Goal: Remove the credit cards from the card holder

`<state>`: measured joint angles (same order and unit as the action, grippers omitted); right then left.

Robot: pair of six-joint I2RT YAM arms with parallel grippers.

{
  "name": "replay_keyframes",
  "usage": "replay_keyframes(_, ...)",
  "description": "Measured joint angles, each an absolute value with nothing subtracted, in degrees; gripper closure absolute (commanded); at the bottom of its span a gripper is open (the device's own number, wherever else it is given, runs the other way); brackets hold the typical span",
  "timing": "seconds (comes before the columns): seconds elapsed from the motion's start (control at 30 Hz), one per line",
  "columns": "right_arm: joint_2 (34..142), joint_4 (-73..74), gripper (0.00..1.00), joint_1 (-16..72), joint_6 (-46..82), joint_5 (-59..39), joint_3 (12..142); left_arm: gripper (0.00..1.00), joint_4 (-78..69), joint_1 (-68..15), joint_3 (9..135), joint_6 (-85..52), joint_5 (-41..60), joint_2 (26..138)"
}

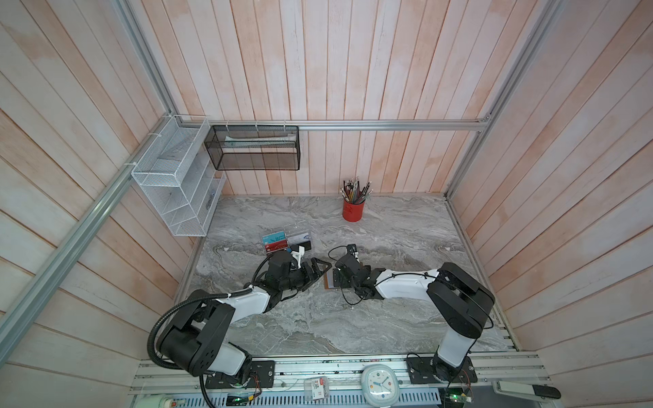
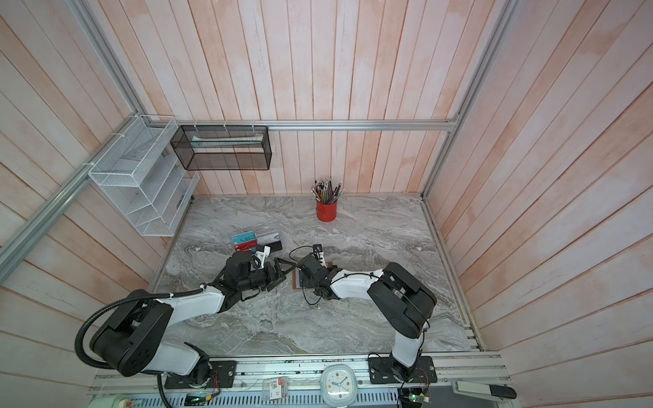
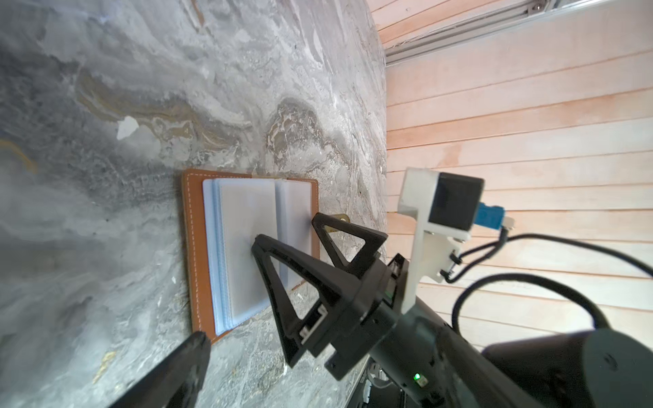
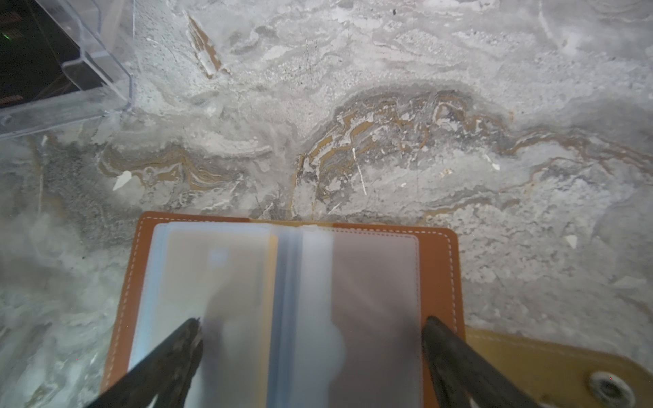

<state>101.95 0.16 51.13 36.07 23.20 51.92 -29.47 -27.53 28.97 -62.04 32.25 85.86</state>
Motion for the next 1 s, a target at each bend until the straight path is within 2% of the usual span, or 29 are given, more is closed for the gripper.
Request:
replay_keyframes(0.33,98.45,1.54,0.02,52.56,35.62,23.31,49.30,0.00,-38.70,-27.53,31.16,-71.70,34.98,94.98)
replay_keyframes(1.0,101.47,5.21,0.02,54.87,35.00,23.62,48.77,0.00,-49.56,-27.53,31.59,-82.06,34.85,104.71)
